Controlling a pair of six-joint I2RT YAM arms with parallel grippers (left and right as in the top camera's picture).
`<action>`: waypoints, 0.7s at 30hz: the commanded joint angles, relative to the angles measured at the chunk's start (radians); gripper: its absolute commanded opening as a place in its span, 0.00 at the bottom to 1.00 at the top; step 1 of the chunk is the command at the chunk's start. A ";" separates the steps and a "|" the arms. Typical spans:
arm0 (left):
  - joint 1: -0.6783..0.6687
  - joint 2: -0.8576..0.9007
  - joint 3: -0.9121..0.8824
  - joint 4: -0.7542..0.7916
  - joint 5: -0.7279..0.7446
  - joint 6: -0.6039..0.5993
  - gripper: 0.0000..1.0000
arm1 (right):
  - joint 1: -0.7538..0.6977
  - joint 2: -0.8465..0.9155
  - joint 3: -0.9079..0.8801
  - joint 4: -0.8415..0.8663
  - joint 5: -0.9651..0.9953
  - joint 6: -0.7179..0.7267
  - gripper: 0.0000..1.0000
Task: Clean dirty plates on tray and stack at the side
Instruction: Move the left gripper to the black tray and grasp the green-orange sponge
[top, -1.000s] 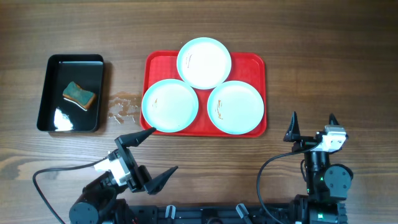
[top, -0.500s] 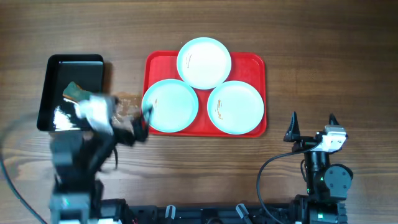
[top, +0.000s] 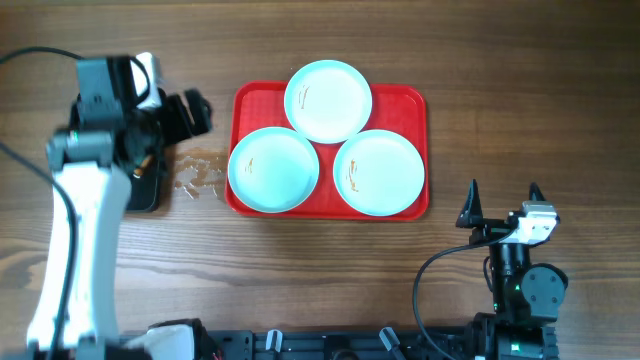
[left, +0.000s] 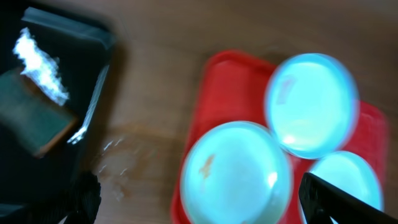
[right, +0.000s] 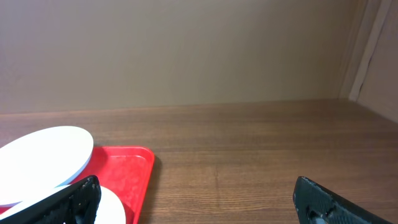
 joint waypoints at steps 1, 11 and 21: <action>0.064 0.124 0.090 -0.047 -0.158 -0.108 1.00 | -0.005 -0.008 -0.001 0.003 0.000 0.010 1.00; 0.251 0.307 0.089 0.028 -0.132 -0.229 1.00 | -0.005 -0.008 -0.001 0.003 0.000 0.010 1.00; 0.330 0.368 0.081 0.047 -0.052 -0.217 1.00 | -0.005 -0.008 -0.001 0.003 0.000 0.010 1.00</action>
